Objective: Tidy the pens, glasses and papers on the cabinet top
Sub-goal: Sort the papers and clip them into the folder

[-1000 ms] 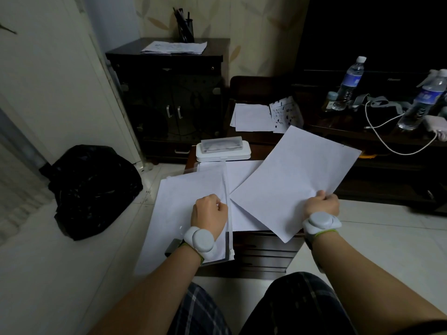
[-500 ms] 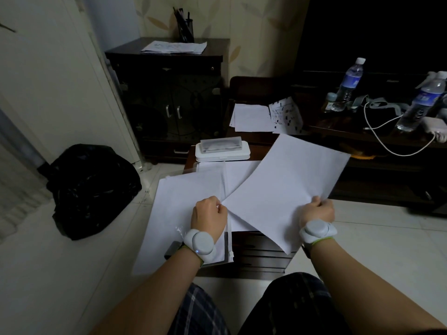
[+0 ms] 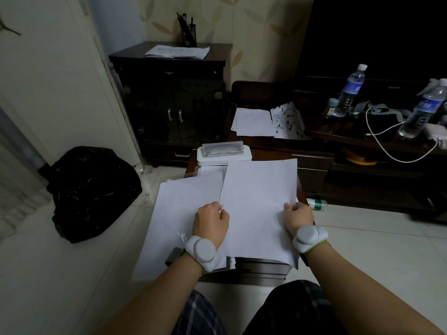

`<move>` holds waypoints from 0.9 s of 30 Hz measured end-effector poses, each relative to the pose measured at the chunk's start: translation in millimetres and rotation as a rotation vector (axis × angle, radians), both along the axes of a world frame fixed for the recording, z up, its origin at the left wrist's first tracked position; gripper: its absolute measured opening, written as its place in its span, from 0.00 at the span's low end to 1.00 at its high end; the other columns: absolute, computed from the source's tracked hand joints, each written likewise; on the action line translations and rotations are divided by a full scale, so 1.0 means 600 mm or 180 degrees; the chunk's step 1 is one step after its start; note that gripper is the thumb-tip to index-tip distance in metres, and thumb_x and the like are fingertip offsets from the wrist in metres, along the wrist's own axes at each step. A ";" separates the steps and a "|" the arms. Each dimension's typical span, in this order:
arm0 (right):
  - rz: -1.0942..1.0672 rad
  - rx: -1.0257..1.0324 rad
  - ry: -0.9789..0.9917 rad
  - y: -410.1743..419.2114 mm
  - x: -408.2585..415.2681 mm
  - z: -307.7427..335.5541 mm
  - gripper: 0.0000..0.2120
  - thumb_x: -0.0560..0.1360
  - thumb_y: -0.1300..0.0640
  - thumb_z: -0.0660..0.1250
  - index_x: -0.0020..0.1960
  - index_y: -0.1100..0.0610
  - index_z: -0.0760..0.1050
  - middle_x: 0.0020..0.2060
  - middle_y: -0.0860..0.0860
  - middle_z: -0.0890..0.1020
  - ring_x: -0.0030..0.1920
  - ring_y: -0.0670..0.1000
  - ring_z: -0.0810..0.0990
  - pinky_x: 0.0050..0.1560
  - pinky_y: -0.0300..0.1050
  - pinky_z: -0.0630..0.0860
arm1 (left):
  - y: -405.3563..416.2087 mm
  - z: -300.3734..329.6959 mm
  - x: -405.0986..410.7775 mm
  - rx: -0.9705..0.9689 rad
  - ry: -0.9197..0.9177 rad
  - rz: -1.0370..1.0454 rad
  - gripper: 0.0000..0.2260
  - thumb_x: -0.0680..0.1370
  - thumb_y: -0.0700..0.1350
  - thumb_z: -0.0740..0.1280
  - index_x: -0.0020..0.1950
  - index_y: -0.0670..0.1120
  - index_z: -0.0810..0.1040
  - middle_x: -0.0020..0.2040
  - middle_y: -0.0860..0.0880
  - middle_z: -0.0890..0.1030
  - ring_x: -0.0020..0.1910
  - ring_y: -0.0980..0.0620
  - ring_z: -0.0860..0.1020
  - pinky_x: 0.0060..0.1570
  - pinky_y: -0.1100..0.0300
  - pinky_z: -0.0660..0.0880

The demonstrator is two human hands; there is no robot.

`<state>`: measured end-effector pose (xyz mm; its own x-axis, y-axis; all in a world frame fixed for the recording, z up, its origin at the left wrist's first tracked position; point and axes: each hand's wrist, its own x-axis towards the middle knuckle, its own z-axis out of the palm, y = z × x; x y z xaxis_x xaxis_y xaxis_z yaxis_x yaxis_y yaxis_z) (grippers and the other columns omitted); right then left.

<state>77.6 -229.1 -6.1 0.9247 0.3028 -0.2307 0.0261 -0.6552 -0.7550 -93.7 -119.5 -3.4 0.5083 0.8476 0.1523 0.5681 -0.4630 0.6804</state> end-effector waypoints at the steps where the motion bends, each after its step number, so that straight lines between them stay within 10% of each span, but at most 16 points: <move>1: 0.0036 -0.0021 0.0011 0.000 0.001 -0.001 0.14 0.79 0.57 0.59 0.36 0.61 0.69 0.42 0.59 0.73 0.45 0.59 0.73 0.45 0.42 0.63 | 0.000 0.000 0.000 0.0006 0.0005 -0.0002 0.09 0.77 0.40 0.62 0.47 0.36 0.79 0.41 0.40 0.81 0.41 0.44 0.79 0.40 0.59 0.74; 10: 0.0189 -0.0263 -0.0056 -0.002 0.012 -0.006 0.20 0.78 0.58 0.61 0.28 0.58 0.65 0.40 0.61 0.74 0.44 0.60 0.73 0.44 0.42 0.64 | 0.000 -0.004 0.000 0.0047 0.0042 -0.0013 0.11 0.78 0.42 0.61 0.50 0.36 0.79 0.44 0.40 0.82 0.44 0.44 0.79 0.40 0.62 0.72; 16: 0.0351 -0.0322 0.0036 -0.006 0.018 -0.003 0.14 0.78 0.58 0.62 0.49 0.70 0.78 0.43 0.60 0.76 0.51 0.62 0.77 0.45 0.41 0.64 | -0.002 -0.004 0.000 0.0071 0.0053 0.0009 0.11 0.78 0.42 0.61 0.53 0.37 0.79 0.46 0.41 0.82 0.46 0.45 0.79 0.42 0.61 0.73; 27: 0.0455 -0.0317 0.0119 0.023 0.005 -0.007 0.21 0.78 0.57 0.63 0.27 0.57 0.63 0.28 0.55 0.69 0.40 0.55 0.70 0.43 0.41 0.63 | -0.005 -0.002 -0.005 0.0140 0.0095 0.0020 0.10 0.77 0.41 0.61 0.41 0.36 0.77 0.34 0.44 0.75 0.35 0.49 0.73 0.36 0.62 0.68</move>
<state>80.3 -215.2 -10.3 0.8640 0.4045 -0.2997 0.0975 -0.7184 -0.6888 -96.5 -122.3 -4.3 0.5080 0.8436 0.1743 0.5908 -0.4884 0.6422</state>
